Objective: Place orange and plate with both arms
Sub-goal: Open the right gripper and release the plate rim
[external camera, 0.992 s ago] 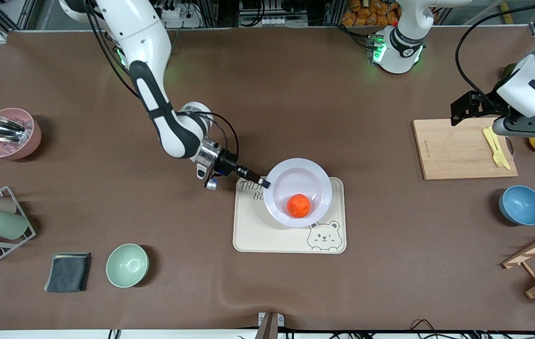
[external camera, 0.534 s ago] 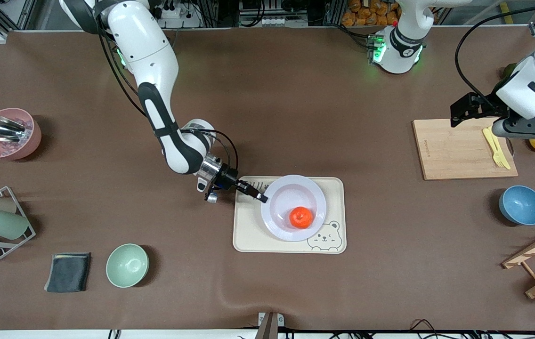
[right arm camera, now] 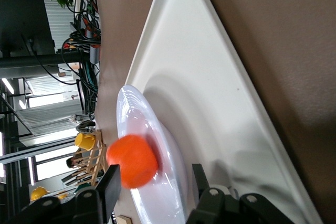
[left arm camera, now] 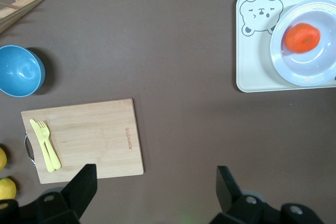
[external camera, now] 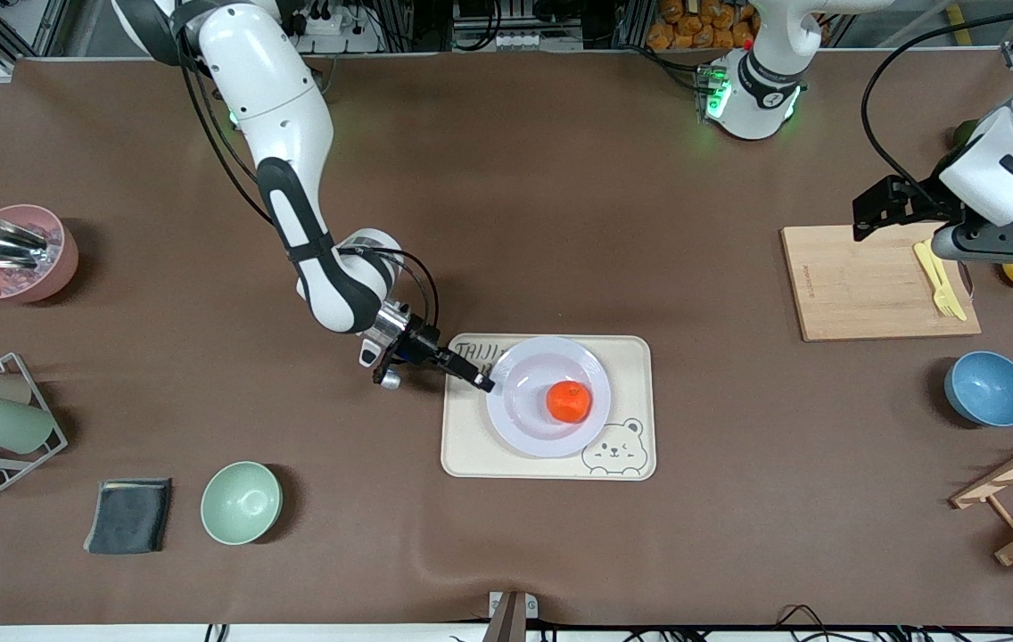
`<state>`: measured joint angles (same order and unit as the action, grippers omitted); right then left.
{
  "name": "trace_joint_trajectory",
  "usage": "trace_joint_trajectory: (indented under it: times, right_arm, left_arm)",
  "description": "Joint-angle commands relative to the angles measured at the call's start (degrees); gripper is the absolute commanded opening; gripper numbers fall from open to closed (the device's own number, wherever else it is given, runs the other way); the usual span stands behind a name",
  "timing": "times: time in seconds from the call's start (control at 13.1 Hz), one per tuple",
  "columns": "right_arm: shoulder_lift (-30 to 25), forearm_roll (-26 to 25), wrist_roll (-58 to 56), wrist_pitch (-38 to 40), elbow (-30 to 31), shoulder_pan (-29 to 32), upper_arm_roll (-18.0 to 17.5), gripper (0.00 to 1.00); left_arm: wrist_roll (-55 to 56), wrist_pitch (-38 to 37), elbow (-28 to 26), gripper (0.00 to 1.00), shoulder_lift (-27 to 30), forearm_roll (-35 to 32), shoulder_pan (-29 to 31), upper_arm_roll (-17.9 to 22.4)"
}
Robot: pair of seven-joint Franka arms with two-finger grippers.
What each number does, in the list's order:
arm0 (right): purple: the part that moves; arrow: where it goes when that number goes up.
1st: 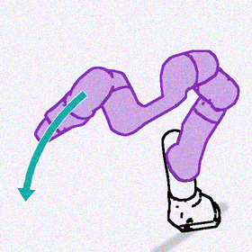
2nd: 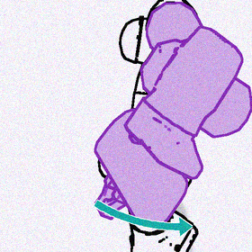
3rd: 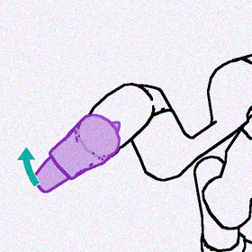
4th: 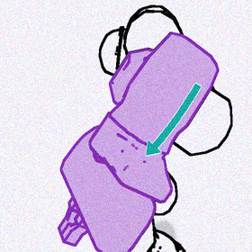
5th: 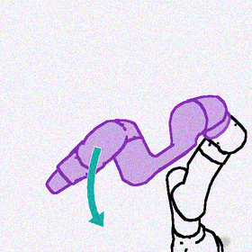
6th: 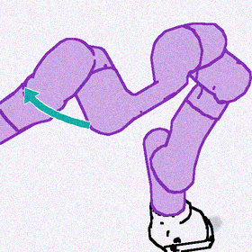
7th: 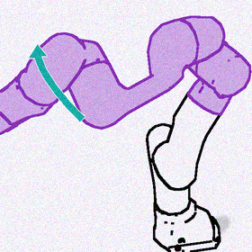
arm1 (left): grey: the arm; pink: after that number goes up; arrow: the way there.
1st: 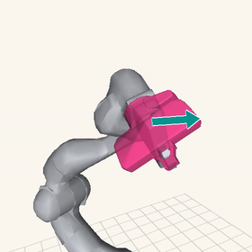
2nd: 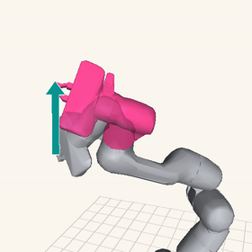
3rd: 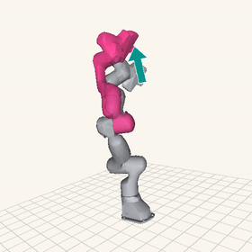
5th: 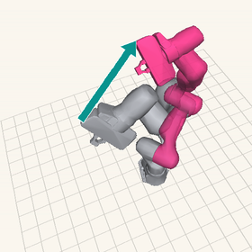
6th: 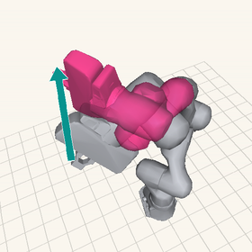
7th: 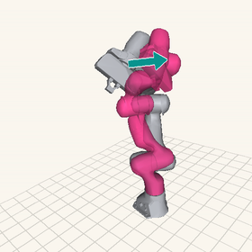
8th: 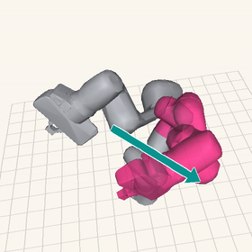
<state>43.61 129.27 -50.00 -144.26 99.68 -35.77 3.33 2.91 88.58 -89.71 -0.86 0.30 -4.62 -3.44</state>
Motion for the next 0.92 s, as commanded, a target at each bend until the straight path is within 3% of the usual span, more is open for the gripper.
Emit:
trace_joint_trajectory:
  times: [0.0, 0.23, 0.46, 0.84]
  right_arm:
    - [-0.27, -9.86, 9.87, -0.84, -1.06, 1.13, -0.52, 0.62]
    - [-1.59, -28.58, 28.41, -0.84, -1.59, 2.36, -0.43, 0.62]
    - [-3.26, -44.67, 39.95, 0.3, -1.94, 5.52, -0.6, 0.62]
    - [-6.07, -58.14, 44.55, 12.48, -2.21, 13.33, -0.43, 0.63]
  left_arm:
    - [-0.01, 0.19, 0.67, 1.0, -0.28, -1.36, 0.23, -0.6]
    - [-0.01, 0.28, 0.67, 1.0, -0.28, -2.05, 0.14, -0.6]
    - [0.17, 0.28, 0.76, 1.0, -0.28, -2.5, 0.14, -0.95]
    - [1.31, -0.25, 0.85, 1.0, 1.12, -1.71, 0.31, -1.3]
